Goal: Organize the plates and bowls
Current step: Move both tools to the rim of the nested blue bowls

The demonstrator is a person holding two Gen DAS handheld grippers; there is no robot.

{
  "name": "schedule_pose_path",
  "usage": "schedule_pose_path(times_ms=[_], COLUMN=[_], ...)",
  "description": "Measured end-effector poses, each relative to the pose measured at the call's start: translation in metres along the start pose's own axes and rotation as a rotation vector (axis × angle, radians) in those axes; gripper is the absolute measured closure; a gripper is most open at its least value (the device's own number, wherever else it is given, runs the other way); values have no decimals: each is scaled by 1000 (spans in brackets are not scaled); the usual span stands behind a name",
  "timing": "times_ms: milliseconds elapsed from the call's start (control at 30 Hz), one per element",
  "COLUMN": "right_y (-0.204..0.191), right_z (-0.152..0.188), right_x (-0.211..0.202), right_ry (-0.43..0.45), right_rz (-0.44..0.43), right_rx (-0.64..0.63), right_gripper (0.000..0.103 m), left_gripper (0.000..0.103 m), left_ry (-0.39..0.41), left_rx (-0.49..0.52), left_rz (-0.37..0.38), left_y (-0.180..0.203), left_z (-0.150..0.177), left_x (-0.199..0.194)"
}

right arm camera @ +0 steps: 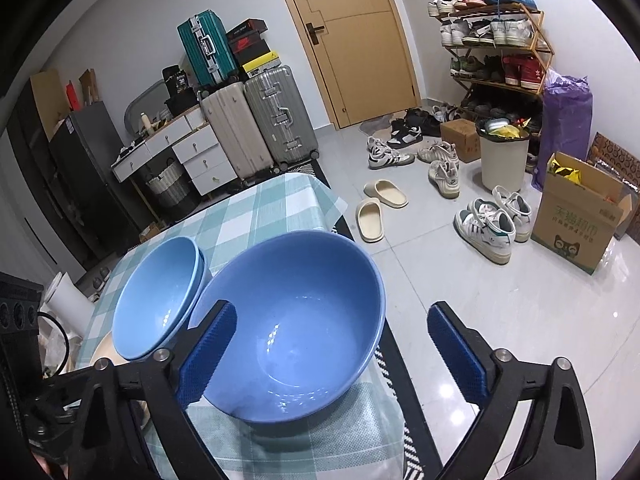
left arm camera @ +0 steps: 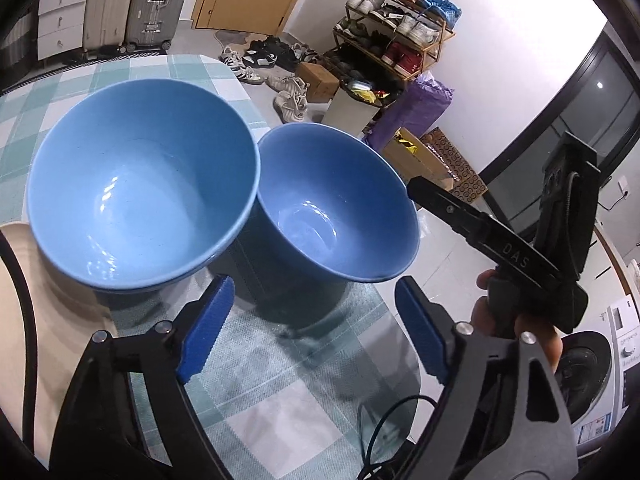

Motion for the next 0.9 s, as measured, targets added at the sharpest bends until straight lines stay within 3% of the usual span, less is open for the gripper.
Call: schedule_pose_path(times_ms=[133, 233, 600, 767, 900], right_y=[8, 14, 20, 18, 16], right_z=[3, 5, 8, 11, 12], right_x=[7, 12, 21, 27, 29], right_ry=[-20, -36, -26, -33, -27], right_rz=[-5, -11, -46, -49, -66], right_rx=[28, 57, 75, 62, 55], right_gripper=[15, 26, 28, 44, 51], left_gripper=[26, 28, 35, 40, 51], left_ry=[9, 13, -2, -3, -3], left_rx=[13, 8, -21, -28, -33], left_rz=[-33, -44, -72, -79, -79], left_y=[8, 10, 5, 4, 1], left_z=[-1, -3, -15, -19, -19], left_x=[12, 18, 43, 51, 53])
Point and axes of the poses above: each gripper's, at about its wrist camera, not at the fingertips, and x roughly the way its jaws point, y to its right, z to its underside, the point moved 5 cm from there along x, roughly the way its jaws point, and after that the axes turned 1 degree about -z, right-handed, at the moved point
